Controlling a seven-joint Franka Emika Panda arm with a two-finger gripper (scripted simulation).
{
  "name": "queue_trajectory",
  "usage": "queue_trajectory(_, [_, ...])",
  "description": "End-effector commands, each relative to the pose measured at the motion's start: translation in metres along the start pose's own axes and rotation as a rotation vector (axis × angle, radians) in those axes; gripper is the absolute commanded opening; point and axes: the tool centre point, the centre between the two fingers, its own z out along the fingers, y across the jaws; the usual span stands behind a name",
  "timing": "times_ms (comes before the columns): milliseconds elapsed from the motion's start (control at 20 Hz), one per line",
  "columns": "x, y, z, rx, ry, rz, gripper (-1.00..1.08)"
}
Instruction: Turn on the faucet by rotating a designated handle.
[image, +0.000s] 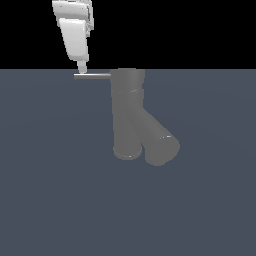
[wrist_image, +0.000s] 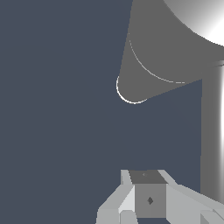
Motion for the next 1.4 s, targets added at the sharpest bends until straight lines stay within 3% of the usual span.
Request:
queue_trajectory(0, [0.000, -0.001, 0.001, 0.001, 0.000, 0.006, -1.00])
queue_trajectory(200, [0.000, -0.001, 0.001, 0.000, 0.000, 0.005, -1.00])
queue_trajectory(1350, [0.003, 0.073, 0.001, 0.001, 0.000, 0.006, -1.00])
